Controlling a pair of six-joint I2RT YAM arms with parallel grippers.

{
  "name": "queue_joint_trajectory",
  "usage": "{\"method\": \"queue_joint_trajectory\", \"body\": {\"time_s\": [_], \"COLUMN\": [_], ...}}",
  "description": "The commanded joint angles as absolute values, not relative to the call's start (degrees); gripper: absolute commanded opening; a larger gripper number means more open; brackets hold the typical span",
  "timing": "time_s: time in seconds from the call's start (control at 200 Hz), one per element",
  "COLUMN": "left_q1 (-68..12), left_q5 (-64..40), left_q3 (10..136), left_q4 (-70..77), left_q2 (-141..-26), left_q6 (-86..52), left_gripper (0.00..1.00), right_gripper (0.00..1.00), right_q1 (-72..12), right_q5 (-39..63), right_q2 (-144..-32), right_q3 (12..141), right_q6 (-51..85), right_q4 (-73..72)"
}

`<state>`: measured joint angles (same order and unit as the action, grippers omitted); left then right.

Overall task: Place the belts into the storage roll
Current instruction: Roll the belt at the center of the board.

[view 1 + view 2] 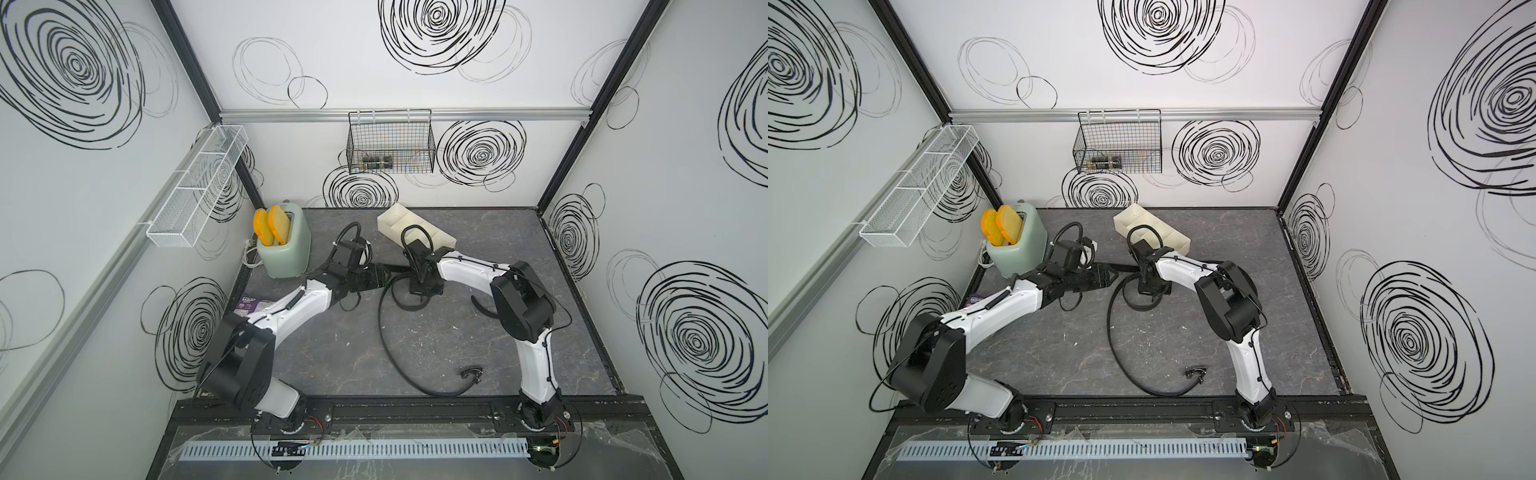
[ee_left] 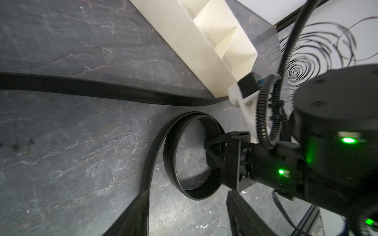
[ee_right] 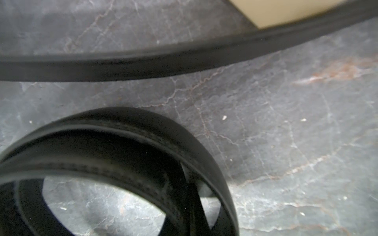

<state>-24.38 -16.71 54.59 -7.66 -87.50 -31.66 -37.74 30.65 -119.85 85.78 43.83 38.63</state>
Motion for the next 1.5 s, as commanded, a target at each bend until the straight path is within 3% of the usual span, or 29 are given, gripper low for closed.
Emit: {"method": "queue_joint_trajectory", "body": {"time_s": [0.0, 0.626, 0.661, 0.766, 0.861, 0.881, 1.041, 1.171, 1.391, 1.496], "left_q1": [-25.7, -27.0, -26.9, -25.7, -21.3, -20.1, -15.9, -19.8, -28.6, -31.3], "left_q5": [-15.2, -9.7, -9.8, -10.2, -16.1, -17.7, -23.7, -22.4, -21.7, -22.1], "left_q3": [55.7, 57.3, 57.3, 56.5, 51.8, 50.4, 39.1, 32.6, 29.5, 28.0], "left_q4": [-10.4, -13.4, -13.4, -12.9, -8.2, -6.9, 5.0, 13.0, 15.7, 16.3], "left_q2": [-90.1, -102.0, -102.2, -101.7, -99.0, -98.4, -92.1, -87.3, -85.5, -85.2], "left_q6": [-24.7, -19.9, -19.9, -21.9, -29.3, -31.3, -47.7, -60.3, -69.4, -71.2], "left_gripper": [0.62, 0.46, 0.41, 0.07, 0.05, 0.0, 0.0, 0.0, 0.0, 0.14], "right_gripper": [0.0, 0.0, 0.0, 0.0, 0.0, 0.0, 0.0, 0.0, 0.0, 0.0], "right_q1": [-37.8, -36.5, -36.5, -36.5, -36.5, -36.6, -37.5, -38.8, -39.4, -39.1], "right_q5": [30.0, 29.6, 29.6, 29.8, 29.6, 29.6, 30.1, 29.7, 29.5, 29.6], "right_q2": [-124.3, -123.5, -123.3, -123.1, -123.3, -123.4, -126.7, -128.1, -128.2, -127.6], "right_q3": [80.8, 80.1, 79.9, 79.4, 80.2, 80.6, 86.0, 88.8, 88.9, 87.4], "right_q6": [44.5, 42.4, 42.3, 42.3, 42.4, 42.3, 41.6, 41.8, 42.4, 42.7], "right_q4": [46.3, 47.0, 46.9, 46.7, 47.0, 47.1, 50.5, 51.4, 51.2, 50.0]}}
